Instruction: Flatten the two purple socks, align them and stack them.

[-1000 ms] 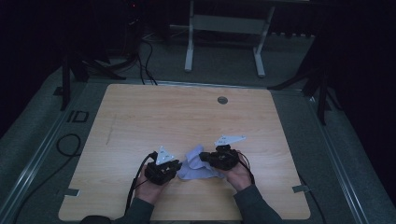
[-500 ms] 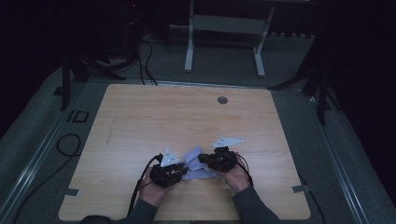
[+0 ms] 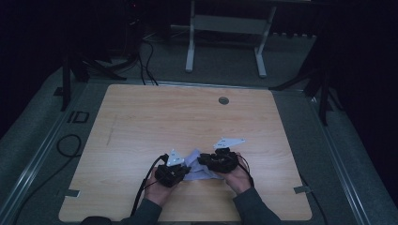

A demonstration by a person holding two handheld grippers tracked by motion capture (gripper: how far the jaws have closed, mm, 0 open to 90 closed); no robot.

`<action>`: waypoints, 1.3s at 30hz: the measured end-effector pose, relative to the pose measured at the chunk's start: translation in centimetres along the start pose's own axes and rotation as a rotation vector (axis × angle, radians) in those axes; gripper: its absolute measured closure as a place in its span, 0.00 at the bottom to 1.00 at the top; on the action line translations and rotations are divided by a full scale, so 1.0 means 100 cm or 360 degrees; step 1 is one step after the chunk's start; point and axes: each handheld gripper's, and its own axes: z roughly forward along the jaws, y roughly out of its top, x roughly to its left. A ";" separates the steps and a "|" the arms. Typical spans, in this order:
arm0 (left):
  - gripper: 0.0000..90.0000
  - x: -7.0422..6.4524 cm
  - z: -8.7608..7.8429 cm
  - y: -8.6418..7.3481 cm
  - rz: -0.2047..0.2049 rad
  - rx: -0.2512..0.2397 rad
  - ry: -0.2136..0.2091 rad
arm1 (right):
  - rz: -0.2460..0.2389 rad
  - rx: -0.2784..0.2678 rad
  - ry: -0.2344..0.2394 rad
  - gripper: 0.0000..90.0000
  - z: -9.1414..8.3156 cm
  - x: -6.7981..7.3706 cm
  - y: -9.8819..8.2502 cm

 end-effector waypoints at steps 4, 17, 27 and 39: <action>0.99 0.001 -0.002 0.000 0.0006 0.0004 0.0002 | 0.0001 -0.0068 -0.0081 0.78 -0.020 -0.007 0.003; 0.99 0.004 -0.005 -0.006 -0.0023 0.0027 0.0003 | 0.0041 0.0321 -0.0379 0.80 -0.016 -0.036 -0.036; 0.99 0.004 -0.007 -0.008 -0.0030 0.0051 0.0004 | 0.0098 0.0387 -0.0394 0.96 -0.012 -0.041 -0.040; 0.98 0.014 -0.006 -0.015 -0.0083 0.0160 0.0049 | 0.0128 0.0374 -0.0400 0.98 -0.011 -0.040 -0.042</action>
